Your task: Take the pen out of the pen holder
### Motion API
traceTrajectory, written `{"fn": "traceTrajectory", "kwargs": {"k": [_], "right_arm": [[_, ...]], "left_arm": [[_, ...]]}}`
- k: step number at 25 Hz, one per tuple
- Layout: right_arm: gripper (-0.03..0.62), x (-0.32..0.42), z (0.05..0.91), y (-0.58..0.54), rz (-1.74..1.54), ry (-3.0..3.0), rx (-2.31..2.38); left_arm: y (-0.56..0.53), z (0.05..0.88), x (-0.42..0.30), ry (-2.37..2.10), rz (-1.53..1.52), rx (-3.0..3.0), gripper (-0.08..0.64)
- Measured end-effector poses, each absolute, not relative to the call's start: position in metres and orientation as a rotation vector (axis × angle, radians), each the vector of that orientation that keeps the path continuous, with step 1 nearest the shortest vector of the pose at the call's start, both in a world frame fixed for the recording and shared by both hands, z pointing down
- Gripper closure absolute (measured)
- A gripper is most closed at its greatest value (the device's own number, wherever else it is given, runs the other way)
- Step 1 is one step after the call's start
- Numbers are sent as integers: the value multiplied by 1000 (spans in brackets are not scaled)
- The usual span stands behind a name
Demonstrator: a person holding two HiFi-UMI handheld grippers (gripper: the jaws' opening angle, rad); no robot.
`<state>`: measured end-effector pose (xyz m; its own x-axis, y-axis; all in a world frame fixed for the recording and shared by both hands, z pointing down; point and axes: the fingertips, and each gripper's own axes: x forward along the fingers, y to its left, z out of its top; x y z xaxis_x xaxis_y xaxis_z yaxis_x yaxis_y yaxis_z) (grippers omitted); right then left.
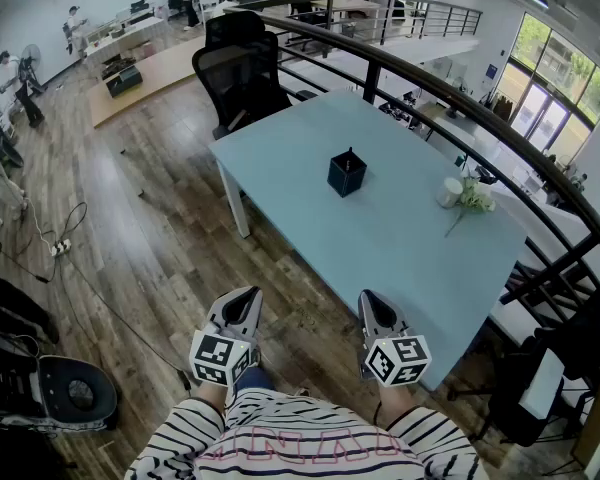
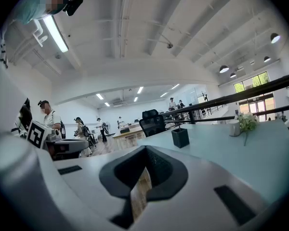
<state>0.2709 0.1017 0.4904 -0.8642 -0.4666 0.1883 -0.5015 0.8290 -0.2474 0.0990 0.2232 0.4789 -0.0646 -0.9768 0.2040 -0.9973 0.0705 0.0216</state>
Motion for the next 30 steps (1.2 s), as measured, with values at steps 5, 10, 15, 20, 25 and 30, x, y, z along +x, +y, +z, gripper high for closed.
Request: {"fn": "traceTrajectory", "kwargs": {"k": [5,10,15,20,25,30], "right_arm": [[565,238,485,80,457,-2922,807],[561,207,486,59,490,-2894,917],[428,167,483,44,520,-2854,1041],[428,127,483,34,546,-2808,1142],[428,95,486,26,583,-2769,1275],[428,73,492,31,605,-2728,1383]], "left_arm": [[200,480,64,-2152,173,2056,531],[177,485,27,-2073,165,2108,529],[156,481,-25,-2011,165,2154,510],[135,483,-71,-1912,183,2215,437],[121,490,-113,-1817,223,2279,433],[114,493,-145,-1748,241,2332,433]]}}
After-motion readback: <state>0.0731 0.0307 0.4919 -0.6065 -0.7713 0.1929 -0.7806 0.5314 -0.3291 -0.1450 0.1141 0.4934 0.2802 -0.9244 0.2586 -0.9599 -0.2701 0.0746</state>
